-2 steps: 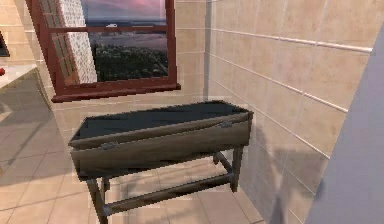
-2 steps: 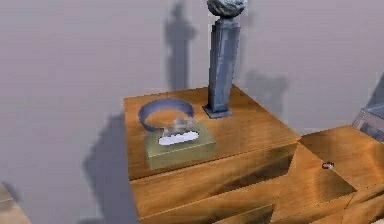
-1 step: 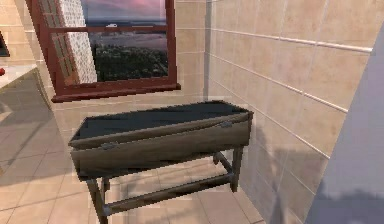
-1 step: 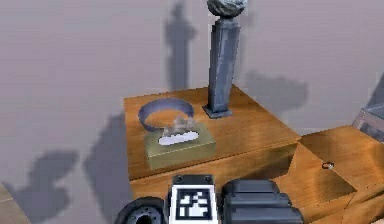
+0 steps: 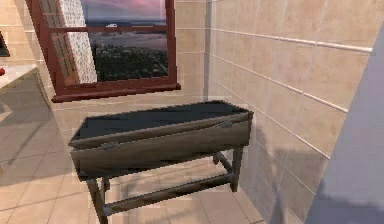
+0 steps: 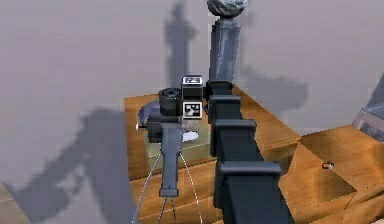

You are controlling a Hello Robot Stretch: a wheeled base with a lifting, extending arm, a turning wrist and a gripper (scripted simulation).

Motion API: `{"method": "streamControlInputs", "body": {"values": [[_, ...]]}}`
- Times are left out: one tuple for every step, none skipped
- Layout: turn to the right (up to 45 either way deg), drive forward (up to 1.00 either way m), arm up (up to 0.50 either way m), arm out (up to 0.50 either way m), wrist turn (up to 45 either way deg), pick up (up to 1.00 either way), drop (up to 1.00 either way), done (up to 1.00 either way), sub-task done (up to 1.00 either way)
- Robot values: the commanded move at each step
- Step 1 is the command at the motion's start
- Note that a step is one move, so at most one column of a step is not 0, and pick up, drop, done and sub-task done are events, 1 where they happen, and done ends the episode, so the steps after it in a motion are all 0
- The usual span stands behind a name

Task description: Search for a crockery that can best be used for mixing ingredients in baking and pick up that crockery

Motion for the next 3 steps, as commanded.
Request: {"method": "streamControlInputs", "body": {"values": [[0.0,0.00,0.00,0.00,45.0,0.00,0.00,0.00,0.00],[0.0,0.00,0.00,0.00,45.0,0.00,0.00,0.00,0.00],[0.0,0.00,0.00,0.00,45.0,0.00,0.00,0.00,0.00]]}}
